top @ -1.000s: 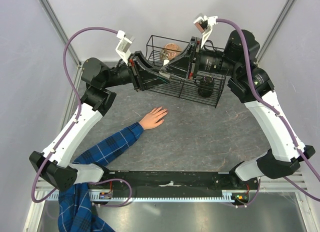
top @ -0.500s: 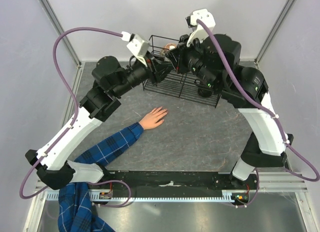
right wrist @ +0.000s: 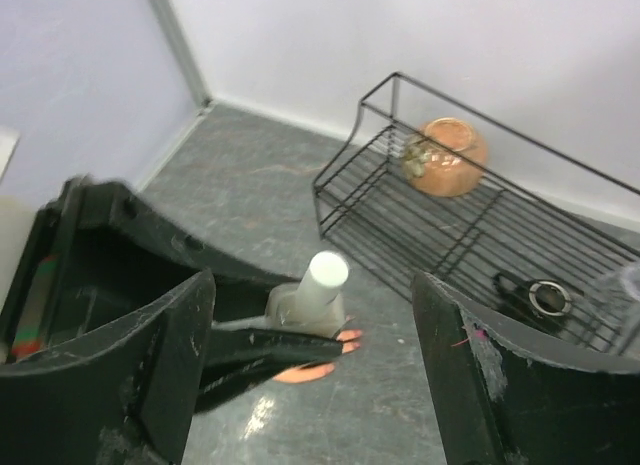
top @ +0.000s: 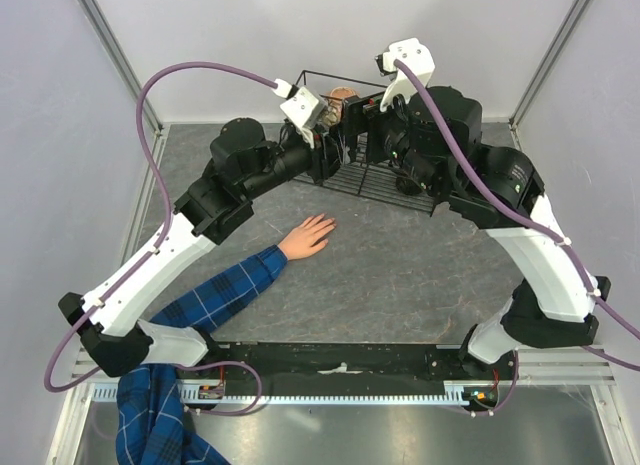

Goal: Paint the nails

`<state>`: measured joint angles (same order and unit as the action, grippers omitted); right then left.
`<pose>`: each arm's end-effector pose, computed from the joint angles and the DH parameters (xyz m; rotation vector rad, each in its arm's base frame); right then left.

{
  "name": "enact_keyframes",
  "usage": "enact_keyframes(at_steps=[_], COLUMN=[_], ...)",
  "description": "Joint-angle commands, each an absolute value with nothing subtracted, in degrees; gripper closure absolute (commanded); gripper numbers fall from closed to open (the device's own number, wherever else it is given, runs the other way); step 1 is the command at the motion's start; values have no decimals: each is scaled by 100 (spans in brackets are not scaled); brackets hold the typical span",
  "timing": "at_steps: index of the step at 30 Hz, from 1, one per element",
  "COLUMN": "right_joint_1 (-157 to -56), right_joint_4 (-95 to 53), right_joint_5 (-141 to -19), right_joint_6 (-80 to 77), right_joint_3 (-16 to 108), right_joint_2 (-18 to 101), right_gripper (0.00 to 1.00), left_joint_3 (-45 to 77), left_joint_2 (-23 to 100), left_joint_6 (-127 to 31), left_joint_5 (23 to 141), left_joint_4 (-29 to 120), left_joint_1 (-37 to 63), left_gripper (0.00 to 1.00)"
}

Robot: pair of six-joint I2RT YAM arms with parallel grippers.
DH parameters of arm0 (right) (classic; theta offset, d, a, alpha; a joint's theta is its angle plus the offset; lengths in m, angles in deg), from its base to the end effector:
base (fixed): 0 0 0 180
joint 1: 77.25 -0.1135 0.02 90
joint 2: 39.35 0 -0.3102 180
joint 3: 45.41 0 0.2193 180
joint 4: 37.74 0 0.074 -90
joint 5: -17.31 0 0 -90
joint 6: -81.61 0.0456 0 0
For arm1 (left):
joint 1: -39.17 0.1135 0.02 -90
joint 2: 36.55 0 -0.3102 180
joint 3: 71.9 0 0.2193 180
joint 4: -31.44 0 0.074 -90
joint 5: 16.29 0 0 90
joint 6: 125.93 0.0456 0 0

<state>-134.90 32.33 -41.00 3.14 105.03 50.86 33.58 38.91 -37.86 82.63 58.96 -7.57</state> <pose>0.1493 0.1909 0.5948 -0.2900 1.7097 0.4117 0.1668 -0.1876 0.5287 0.7195 1.4083 -0.7905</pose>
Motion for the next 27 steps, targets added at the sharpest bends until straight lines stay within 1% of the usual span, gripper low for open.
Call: enact_keyframes(at_steps=[1,3,4,6,7,9,10,12,13,14,15,18,19,22,27], right_joint_1=[-12992,-12508,-12254,-11963,-11735,-11514,-11278,-11049,-10804,-10697,-10609,-10494,-10502,-10503,-10503], right_joint_4=[3052,2825,2754,2622,2586,2394,2280,1842,1639,1454,1069,724,636,389,363], right_joint_5=[-5877,-6527,-7096,-7862,-8632,-9452,-10057,-10632,-10870,-11307,-11477,-11926,-11988,-12164,-12199], right_joint_6=[338,356,347,400,435,627,759,1040,1364,1558,1699,1982,2026,2079,2009], right_joint_3=[10117,9740,9599,9484,9518,9537,9432,9265,9029,8922,8834,8772,8720,8631,8500], right_joint_2=[4907,4635,4556,4458,4458,4493,4493,4476,4432,4406,4405,4510,4546,4572,4546], right_gripper=[13,10,5,2,2,2,2,2,4,6,9,25,35,47,46], left_joint_3=[3223,3161,3065,2951,2915,2836,2801,2696,2660,2642,2607,2546,2528,2528,2546], left_joint_2=[3728,3649,3631,3622,3640,3666,3675,3710,3719,3745,3789,3833,3859,3895,3947], left_joint_6=[-4629,-5042,-5191,-5718,-5868,-6194,-6290,-6668,-6808,-7088,-7230,-7670,-7758,-7882,-7996], left_joint_5=[9205,9618,10125,10664,11162,11570,11885,12221,12535,12678,12810,13092,13153,13171,13171], left_joint_4=[5322,5216,5042,4856,4760,4478,4390,3995,3863,3531,3389,2915,2861,2772,2755], left_joint_1=[-276,56,172,496,585,718,744,814,823,841,867,885,885,902,946], left_gripper=[98,98,98,98,98,98,98,98,98,98,98,98,98,98,98])
